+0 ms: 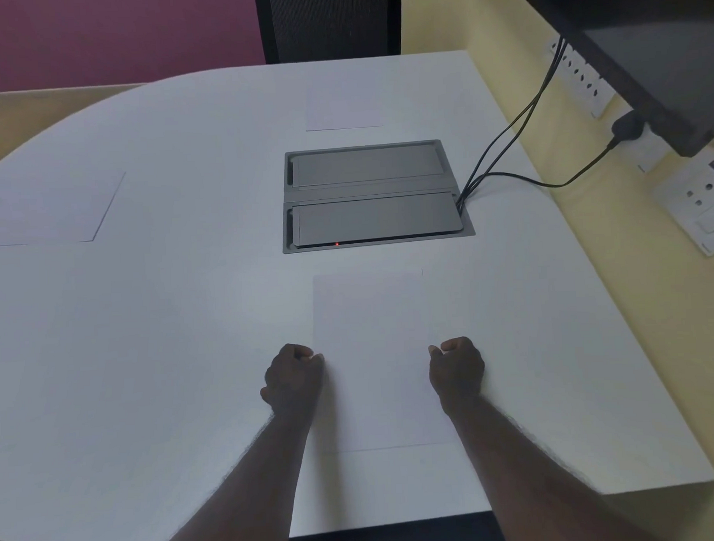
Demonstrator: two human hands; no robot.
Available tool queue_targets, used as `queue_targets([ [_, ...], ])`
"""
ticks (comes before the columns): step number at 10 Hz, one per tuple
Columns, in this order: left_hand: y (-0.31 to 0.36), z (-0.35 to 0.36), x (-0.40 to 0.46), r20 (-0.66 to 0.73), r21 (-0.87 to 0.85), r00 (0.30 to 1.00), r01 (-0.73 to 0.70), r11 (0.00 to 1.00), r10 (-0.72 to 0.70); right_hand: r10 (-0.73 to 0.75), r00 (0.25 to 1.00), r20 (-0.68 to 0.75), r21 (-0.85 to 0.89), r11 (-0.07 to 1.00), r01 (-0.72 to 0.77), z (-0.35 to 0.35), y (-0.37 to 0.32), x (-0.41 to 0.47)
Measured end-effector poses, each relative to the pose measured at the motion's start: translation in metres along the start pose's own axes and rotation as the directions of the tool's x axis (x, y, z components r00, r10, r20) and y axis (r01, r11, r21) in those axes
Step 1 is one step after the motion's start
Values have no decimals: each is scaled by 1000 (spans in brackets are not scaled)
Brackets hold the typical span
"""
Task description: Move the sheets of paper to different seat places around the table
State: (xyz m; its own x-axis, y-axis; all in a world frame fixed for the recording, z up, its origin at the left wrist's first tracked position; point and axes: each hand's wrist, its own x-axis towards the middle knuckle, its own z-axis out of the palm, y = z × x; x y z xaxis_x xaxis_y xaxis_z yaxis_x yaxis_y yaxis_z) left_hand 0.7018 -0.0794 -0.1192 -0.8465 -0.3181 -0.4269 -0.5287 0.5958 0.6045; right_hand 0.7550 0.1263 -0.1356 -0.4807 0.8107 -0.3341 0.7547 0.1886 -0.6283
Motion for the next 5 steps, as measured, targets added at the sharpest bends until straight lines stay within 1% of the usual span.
queue_targets([
  [1, 0, -1, 0, 6, -27, 1000, -3, 1000, 3, -4, 1000, 2, 25, 1000, 4, -3, -3, -1],
  [2, 3, -8, 0, -9, -63, 998, -68, 996, 67, -62, 998, -20, -15, 998, 61, -15, -10, -5],
  [3, 7, -18, -1, -24, -19, 985, -172, 985, 171, -191, 981, -19, -113, 976, 188, -26, -17, -10],
  [4, 19, -37, -9, -83, 76, 930, -352, 933, 358, -501, 865, -19, -274, 835, 477, -42, -35, -17],
  [5, 25, -49, -17, -64, 205, 861, -483, 851, 504, -649, 759, 54, -366, 694, 620, -53, -45, -21],
])
